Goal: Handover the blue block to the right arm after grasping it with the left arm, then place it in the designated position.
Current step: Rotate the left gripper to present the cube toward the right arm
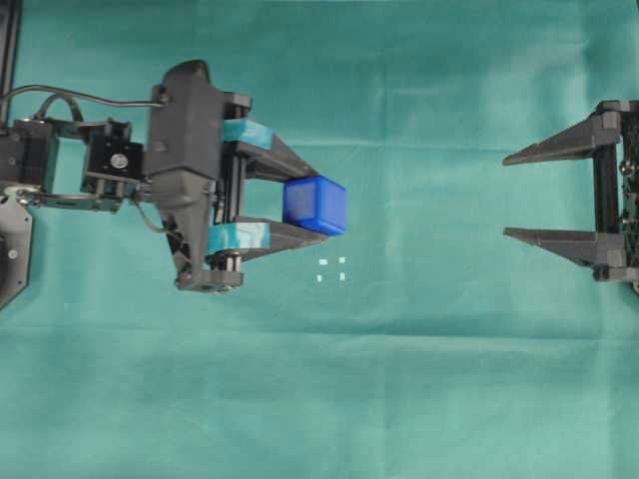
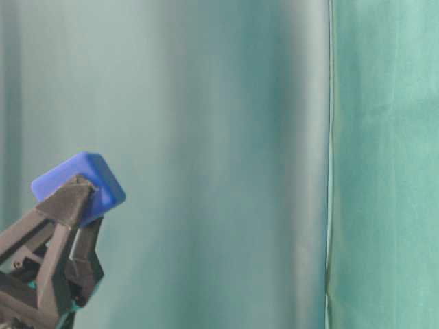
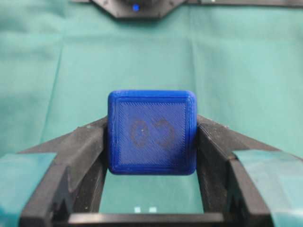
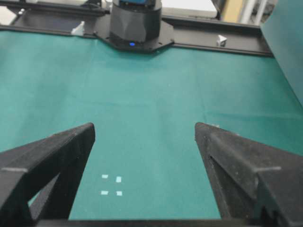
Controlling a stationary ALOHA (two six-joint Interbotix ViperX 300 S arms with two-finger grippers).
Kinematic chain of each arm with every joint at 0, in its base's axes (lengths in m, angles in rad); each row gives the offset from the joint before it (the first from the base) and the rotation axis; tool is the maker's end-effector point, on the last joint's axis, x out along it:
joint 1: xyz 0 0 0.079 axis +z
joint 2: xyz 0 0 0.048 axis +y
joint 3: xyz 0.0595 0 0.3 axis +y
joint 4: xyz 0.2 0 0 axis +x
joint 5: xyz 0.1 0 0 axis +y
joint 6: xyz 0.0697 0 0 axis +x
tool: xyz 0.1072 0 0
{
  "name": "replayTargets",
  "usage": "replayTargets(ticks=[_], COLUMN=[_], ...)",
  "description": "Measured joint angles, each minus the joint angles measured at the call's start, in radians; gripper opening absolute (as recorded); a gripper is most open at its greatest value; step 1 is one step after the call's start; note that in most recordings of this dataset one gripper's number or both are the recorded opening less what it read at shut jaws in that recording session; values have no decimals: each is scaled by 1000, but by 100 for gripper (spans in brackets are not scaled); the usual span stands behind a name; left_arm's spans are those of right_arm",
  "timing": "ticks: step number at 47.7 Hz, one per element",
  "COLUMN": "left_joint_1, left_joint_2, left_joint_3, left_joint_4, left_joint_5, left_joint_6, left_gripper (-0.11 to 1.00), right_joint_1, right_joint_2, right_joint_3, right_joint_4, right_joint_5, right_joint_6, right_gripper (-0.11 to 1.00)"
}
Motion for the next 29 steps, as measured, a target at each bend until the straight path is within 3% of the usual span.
replayTargets(ticks=[12, 29], left_joint_1=[0, 0], left_joint_2=[-31, -32], left_joint_3=[72, 95], left_joint_4=[2, 2], left_joint_5=[-130, -179], left_joint_6=[0, 0], left_gripper=[46, 46], right_joint_1=[0, 0], right_joint_2=[0, 0], right_joint_3=[2, 0], right_joint_4=[0, 0], right_joint_5=[-2, -2], right_joint_6=[-3, -3], right_gripper=[93, 93])
